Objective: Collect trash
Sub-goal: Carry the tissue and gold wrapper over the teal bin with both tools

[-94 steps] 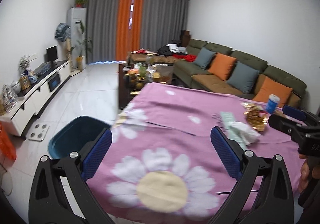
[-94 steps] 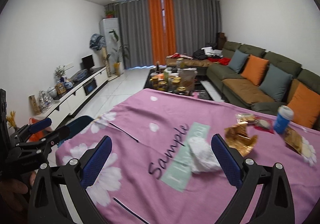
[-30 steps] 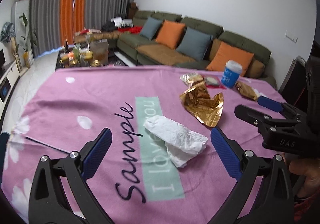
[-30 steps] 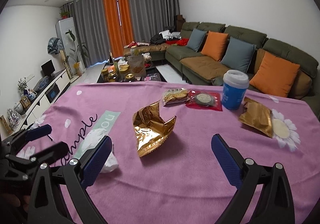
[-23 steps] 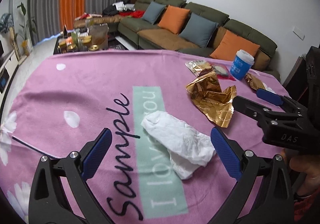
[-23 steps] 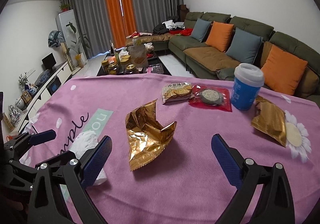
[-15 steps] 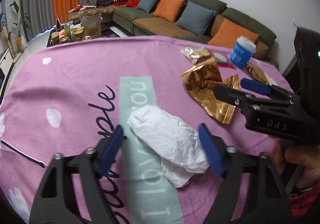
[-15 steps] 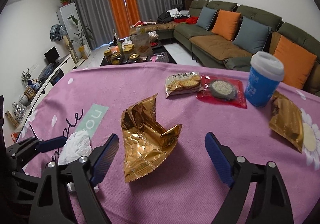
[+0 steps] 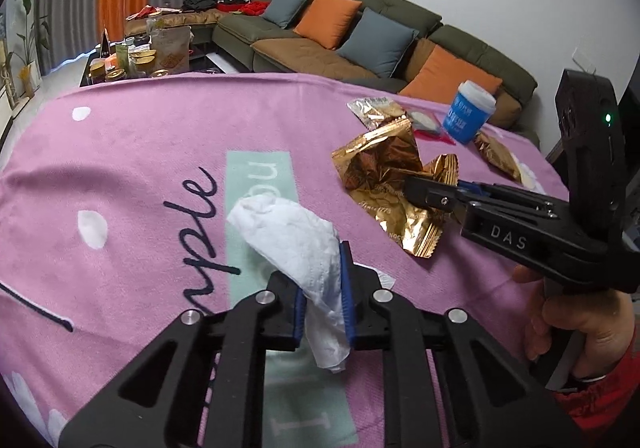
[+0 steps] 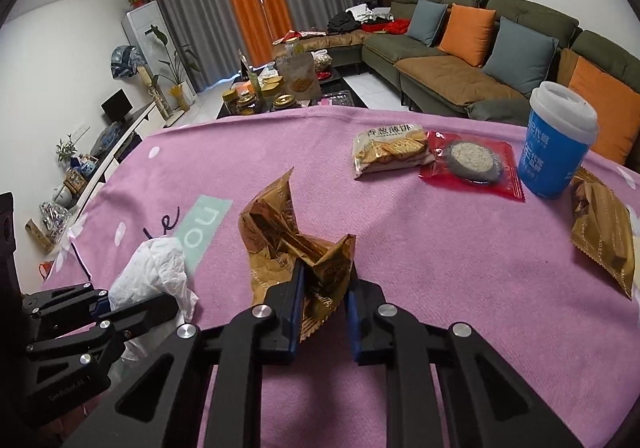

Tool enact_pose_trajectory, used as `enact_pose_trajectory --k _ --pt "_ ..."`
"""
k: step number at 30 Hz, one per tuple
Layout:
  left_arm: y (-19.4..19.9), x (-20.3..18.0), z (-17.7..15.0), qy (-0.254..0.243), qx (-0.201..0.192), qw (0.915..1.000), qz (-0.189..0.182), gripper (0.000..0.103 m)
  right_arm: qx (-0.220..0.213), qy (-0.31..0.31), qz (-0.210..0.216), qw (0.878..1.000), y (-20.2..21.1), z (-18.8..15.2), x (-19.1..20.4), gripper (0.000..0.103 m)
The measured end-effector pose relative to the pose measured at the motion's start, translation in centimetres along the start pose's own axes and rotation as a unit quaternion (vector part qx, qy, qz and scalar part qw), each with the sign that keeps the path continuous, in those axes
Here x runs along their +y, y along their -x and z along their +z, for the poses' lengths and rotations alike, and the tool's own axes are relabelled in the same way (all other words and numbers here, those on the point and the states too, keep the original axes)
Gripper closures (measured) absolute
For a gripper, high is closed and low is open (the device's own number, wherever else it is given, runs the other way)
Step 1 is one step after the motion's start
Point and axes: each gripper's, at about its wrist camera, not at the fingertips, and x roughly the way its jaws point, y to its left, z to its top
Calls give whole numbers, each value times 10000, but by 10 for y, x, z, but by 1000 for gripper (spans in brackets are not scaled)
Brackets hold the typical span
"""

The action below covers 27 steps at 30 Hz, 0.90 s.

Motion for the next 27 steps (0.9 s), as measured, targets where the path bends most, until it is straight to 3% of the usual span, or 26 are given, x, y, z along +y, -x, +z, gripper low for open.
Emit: enact_pose_trajectory --k 5,13,27 --pt "33 9 -1 34 -362 9993 75 89 -295 116 5 9995 23 2 15 88" --pt "109 32 -5 80 -1066 9930 495 89 -895 527 98 9945 75 8 66 88" --pt "241 83 -35 431 -1946 9691 1451 88 -1475 1263 629 9789 126 1 171 88"
